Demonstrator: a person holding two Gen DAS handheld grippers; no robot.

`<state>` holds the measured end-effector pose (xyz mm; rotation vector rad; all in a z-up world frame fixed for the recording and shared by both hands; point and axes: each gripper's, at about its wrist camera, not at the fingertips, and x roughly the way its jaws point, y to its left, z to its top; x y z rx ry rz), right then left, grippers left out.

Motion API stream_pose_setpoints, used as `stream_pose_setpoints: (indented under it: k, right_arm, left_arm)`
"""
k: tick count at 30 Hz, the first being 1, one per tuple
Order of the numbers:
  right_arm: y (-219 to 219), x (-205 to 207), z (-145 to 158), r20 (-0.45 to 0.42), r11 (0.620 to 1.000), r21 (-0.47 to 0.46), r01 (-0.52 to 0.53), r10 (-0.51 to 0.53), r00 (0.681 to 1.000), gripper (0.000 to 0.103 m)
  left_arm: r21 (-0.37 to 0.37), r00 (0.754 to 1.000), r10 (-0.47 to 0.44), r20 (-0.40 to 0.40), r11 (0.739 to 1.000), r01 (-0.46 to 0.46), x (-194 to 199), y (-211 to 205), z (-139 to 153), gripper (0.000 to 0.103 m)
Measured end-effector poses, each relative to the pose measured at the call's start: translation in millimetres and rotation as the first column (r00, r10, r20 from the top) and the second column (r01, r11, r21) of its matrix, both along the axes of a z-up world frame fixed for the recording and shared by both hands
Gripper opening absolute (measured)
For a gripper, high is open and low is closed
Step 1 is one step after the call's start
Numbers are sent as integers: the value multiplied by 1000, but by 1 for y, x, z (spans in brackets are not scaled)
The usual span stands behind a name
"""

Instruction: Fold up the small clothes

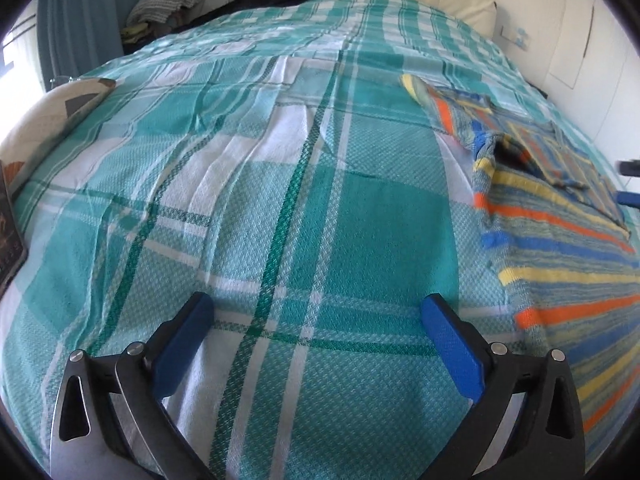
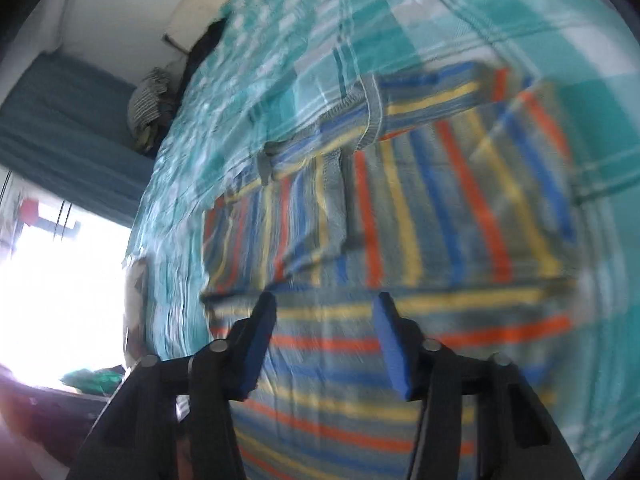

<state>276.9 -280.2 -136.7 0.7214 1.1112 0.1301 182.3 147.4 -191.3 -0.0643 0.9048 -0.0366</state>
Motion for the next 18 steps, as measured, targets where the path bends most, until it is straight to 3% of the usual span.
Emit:
stream_pose_setpoints:
  k: [5,6,7,12,16,18]
  right_arm:
    - [13,36,-49,-123,989,69,131,-122,985,40]
    - [15,39,-52,-120,988,59,142,-134,984,28]
    - [17,41,-53,-108,989,37,142,-138,985,4]
    - [29,16,-34,-24,987,13,162,-161,987,4]
    - [36,12,-52,-68,987,-86,134,-140,988,4]
    - [34,11,-55,-50,985,-77,152,-156,987,6]
  left_arm:
    - [8,1000,0,2,1000,0,0,-1,-1,103]
    - [12,1000,0,0,1000,0,0,-2,-2,103]
    - [16,1000,-1,-1,1000,1,1,-2,-2,103]
    - [16,1000,-1,1,1000,1,1,-2,-2,103]
    - [22,1000,-1,1,1000,1,2,-3,-2,103]
    - [20,1000,-1,4,1000,1,2,-3,-2,103]
